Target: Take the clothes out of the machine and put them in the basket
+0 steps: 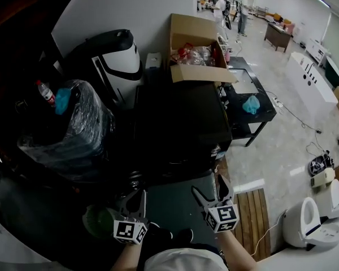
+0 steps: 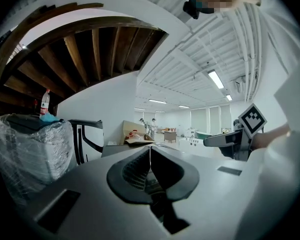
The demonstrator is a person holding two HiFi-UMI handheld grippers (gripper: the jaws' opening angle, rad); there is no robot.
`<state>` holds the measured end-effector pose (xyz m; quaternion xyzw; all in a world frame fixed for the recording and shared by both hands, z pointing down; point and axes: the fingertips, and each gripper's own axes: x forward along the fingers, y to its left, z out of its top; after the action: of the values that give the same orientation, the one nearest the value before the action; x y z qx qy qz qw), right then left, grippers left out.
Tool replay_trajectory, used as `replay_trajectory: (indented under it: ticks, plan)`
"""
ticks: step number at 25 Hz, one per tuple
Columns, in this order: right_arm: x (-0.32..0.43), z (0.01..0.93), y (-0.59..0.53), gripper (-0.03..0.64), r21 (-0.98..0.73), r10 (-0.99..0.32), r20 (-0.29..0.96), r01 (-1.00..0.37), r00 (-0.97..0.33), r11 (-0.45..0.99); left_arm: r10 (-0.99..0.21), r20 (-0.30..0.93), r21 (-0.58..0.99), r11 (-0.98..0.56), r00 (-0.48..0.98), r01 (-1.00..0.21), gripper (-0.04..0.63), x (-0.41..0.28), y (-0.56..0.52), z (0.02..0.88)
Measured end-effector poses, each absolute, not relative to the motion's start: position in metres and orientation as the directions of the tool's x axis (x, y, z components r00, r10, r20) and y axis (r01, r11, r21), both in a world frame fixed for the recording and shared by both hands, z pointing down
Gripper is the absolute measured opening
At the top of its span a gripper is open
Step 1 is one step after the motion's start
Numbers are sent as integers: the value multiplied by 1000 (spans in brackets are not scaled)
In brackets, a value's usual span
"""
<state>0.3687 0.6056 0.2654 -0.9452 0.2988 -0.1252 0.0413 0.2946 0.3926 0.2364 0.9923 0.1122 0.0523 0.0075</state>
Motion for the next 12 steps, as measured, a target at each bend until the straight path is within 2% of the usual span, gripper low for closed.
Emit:
replay_trajectory:
  ticks: [12]
  plan:
    - [411, 314, 575, 460, -154, -573, 205, -552, 794, -820, 221, 84, 22, -975, 972, 219, 20, 327, 368, 281]
